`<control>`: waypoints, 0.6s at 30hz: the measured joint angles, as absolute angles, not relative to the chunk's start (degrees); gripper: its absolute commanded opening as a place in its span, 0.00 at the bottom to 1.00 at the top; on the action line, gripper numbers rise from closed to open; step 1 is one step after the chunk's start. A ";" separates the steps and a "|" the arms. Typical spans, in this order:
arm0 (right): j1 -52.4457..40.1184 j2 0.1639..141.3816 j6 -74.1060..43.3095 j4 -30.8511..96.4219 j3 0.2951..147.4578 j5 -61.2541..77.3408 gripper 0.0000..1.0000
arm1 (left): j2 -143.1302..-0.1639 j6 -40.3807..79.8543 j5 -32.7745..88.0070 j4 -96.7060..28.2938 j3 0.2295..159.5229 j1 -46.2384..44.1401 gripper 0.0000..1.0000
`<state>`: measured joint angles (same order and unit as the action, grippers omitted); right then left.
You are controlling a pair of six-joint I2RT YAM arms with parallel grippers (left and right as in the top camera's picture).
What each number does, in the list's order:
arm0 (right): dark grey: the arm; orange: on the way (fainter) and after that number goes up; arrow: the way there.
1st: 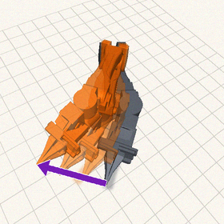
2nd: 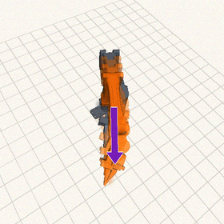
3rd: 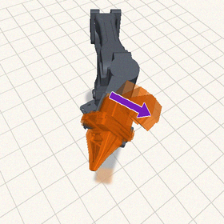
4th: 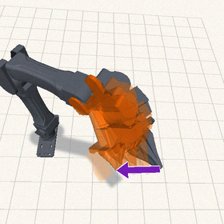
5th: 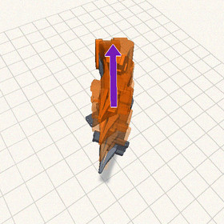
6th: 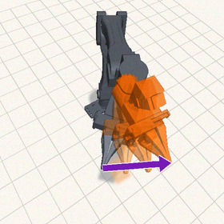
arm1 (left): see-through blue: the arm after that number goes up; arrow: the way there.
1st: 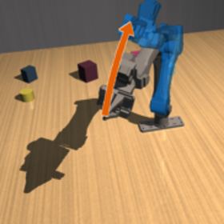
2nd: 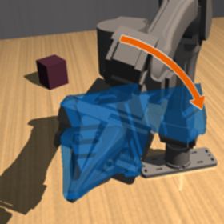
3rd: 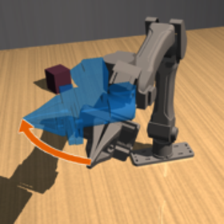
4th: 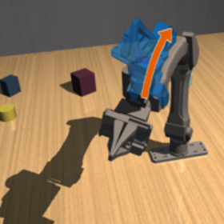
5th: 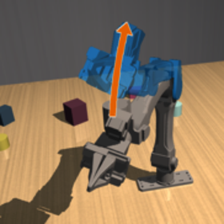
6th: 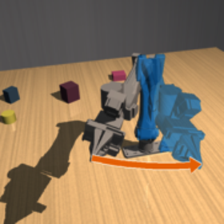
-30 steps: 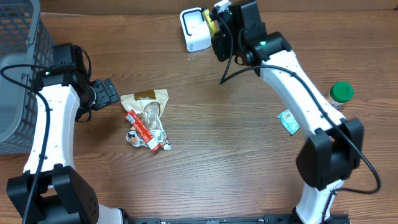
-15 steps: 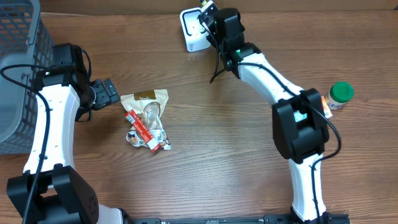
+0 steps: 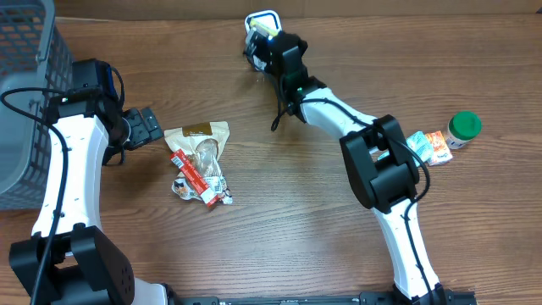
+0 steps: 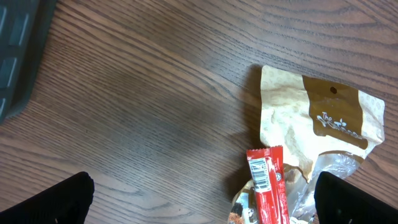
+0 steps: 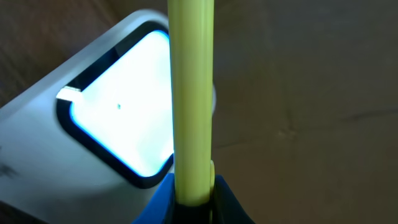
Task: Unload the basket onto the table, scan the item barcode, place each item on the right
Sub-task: 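Hold the yellow tube in front of the scanner window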
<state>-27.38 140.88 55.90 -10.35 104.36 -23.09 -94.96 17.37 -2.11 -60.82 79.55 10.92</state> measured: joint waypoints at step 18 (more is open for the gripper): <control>-28.64 135.55 52.36 -5.87 104.29 -30.35 0.04 | -94.96 17.37 -2.11 -60.86 79.57 10.92 1.00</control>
<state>-28.64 135.55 52.36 -5.87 104.29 -30.35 -94.96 17.37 -2.11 -60.86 79.57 10.92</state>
